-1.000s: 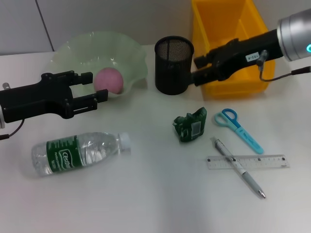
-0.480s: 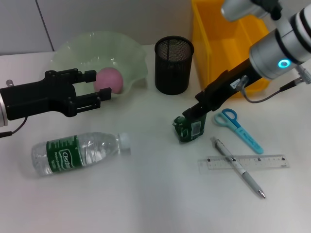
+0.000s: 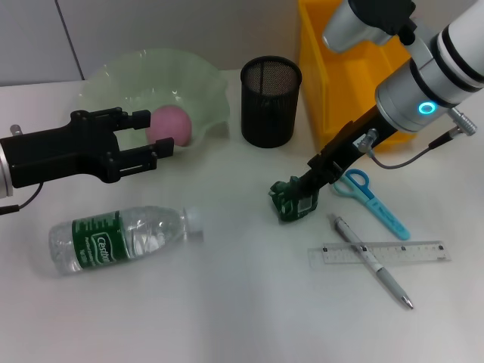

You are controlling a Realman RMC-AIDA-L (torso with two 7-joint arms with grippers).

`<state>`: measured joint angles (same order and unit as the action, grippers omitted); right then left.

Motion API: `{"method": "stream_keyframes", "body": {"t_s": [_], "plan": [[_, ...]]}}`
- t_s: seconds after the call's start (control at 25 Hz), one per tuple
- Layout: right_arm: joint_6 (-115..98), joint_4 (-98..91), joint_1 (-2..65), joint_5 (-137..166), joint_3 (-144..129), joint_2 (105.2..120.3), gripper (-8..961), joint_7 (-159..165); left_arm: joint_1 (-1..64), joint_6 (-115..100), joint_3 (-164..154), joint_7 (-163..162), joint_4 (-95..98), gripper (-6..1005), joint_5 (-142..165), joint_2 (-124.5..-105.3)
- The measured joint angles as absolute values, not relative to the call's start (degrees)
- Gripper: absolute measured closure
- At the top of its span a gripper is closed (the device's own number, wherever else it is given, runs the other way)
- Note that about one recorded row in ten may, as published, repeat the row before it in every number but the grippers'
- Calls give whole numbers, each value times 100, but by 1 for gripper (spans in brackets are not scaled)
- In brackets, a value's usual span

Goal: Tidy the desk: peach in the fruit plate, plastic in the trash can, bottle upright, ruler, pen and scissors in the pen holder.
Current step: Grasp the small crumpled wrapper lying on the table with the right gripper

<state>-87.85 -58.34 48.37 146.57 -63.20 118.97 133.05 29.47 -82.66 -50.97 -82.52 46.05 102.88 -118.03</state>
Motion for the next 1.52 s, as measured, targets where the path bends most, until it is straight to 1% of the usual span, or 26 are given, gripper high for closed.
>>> {"method": "stream_keyframes", "body": {"t_s": [0.24,1.2,1.52], "plan": [[-8631,-5735,4904,14870,-6365,11900,307,13336,2944,-8253,-5089,-8174,4542,348,10290,-11803],[-7961,-4674,5508,15097,-6776,11900,317,13223,3068,-8118,-5130,-8174,4409,349,10328,-11803],[-7678,-4269,5683,15053,-6794,11937,320,13052,3083,-8111,-5133,-8174,4403,349,10329,-11803]]}}
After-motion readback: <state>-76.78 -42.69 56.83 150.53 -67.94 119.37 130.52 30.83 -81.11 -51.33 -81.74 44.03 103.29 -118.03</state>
